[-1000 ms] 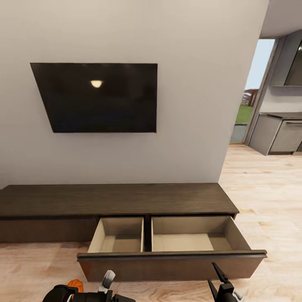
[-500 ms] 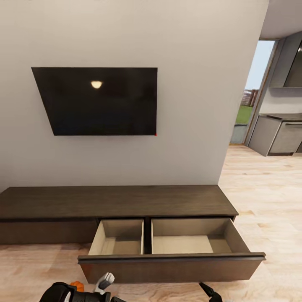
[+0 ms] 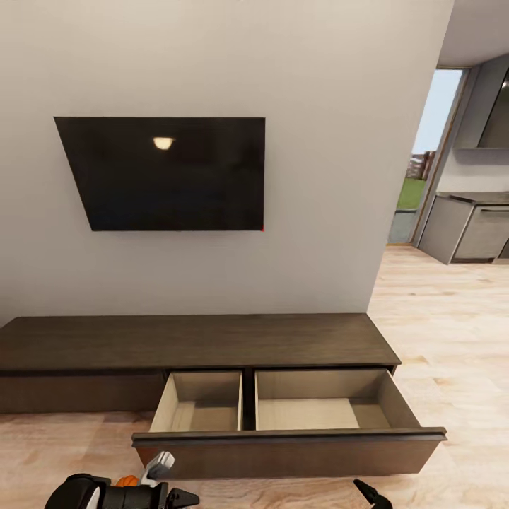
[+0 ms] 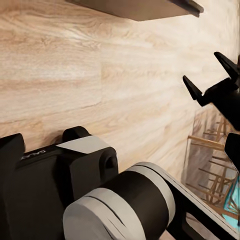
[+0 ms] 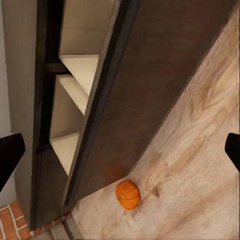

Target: Place each of the two pumpkins and all three candles from the living room inside a cabinet in the living room (use any cabinet), then make sure every cabinet is closed, and position the cauldron so it is next to a table in the living room.

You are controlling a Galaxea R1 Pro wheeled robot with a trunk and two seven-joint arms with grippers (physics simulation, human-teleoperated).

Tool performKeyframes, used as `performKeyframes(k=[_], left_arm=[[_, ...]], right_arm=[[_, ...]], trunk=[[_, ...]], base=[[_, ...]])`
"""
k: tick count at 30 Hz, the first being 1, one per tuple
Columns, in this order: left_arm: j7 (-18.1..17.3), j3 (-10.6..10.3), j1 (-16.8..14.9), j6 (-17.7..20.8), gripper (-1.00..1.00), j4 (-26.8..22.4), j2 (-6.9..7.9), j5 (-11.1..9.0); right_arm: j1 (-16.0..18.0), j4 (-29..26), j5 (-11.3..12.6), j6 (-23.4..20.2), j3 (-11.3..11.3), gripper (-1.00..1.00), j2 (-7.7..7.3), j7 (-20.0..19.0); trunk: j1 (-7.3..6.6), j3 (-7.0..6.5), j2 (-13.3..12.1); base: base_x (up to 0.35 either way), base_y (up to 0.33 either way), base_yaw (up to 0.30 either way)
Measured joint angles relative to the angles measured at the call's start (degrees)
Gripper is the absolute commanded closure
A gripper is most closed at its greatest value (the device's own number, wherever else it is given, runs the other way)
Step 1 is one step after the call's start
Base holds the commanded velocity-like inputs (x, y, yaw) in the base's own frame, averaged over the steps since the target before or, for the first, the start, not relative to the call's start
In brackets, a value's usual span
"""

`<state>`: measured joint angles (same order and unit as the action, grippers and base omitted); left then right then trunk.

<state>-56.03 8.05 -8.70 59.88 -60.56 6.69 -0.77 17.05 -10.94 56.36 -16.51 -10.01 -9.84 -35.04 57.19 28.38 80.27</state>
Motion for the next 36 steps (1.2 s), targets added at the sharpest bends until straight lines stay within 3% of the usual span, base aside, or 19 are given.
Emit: performKeyframes(k=[4, 8, 17, 27, 36], left_arm=[[-0.52, 0.34, 0.0, -0.02, -1.0, 0.0, -0.01, 0.13], [-0.61, 0.45, 0.0, -0.04, -1.0, 0.0, 0.05, 0.22], [-0.64, 0.47, 0.0, -0.07, -1.0, 0.0, 0.14, 0.25], [-0.73, 0.55, 0.0, -0.1, -1.0, 0.0, 1.06, 0.16], [-0.66, 0.79, 0.0, -0.1, -1.0, 0.0, 1.16, 0.15]], right_arm=[[0.0, 0.1, 0.03, 4.61, 0.13, -1.0, 0.23, 0.4], [0.0, 0.1, -0.03, 6.32, 0.27, -1.0, 0.43, 1.76], [0.0, -0.44, -0.19, 6.79, 0.34, -1.0, 0.55, 5.54], [0.0, -0.64, -0.26, 6.84, 0.34, -1.0, 0.61, 6.59], [0.0, -0.66, -2.89, 6.85, 0.2, -1.0, 0.68, 9.78]], trunk=[[0.0, 0.0, 0.0], [0.0, 0.0, 0.0], [0.0, 0.0, 0.0], [0.0, 0.0, 0.0], [0.0, 0.0, 0.0]], base=[[0.0, 0.009, 0.0], [0.0, 0.161, 0.0], [-0.071, 0.27, 0.0], [-0.116, 0.135, 0.0], [-0.01, 0.007, 0.177]])
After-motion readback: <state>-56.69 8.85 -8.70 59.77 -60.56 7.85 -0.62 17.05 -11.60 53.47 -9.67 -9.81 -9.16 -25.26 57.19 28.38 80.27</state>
